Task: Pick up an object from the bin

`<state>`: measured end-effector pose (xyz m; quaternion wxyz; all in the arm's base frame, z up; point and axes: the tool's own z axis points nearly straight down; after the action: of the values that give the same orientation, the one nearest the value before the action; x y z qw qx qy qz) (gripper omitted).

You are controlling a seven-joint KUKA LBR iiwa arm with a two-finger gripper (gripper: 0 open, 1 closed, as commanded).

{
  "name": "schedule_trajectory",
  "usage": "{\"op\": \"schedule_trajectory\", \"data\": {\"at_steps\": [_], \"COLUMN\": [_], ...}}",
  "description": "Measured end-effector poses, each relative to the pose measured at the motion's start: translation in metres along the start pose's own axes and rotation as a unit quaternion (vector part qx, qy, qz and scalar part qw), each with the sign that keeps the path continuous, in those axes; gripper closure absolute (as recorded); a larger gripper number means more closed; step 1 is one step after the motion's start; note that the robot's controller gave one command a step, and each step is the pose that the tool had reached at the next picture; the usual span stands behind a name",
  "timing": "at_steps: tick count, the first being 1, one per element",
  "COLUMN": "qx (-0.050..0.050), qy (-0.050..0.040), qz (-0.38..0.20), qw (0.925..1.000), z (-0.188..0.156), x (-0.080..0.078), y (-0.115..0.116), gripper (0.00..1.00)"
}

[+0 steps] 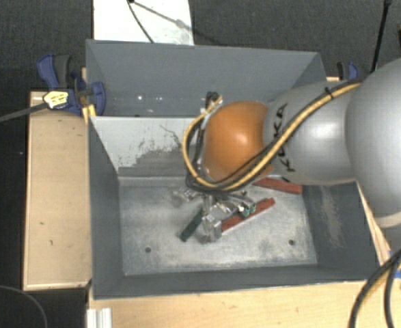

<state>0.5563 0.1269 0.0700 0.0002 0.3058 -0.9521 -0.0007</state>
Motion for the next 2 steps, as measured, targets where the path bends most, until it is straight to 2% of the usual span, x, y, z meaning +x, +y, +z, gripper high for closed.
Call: {"op": "schedule_trajectory", "data": {"at_steps": [1, 2], "qx": [0.000, 0.001], "qy": [0.0003, -0.0029], "qz": [0.002, 0.006], "qw": [1.0000, 1.0000], "z": [0.000, -0.021], "x": [0.000, -0.001], "y": [0.000, 0.000], "gripper": [1.00, 1.00]}}
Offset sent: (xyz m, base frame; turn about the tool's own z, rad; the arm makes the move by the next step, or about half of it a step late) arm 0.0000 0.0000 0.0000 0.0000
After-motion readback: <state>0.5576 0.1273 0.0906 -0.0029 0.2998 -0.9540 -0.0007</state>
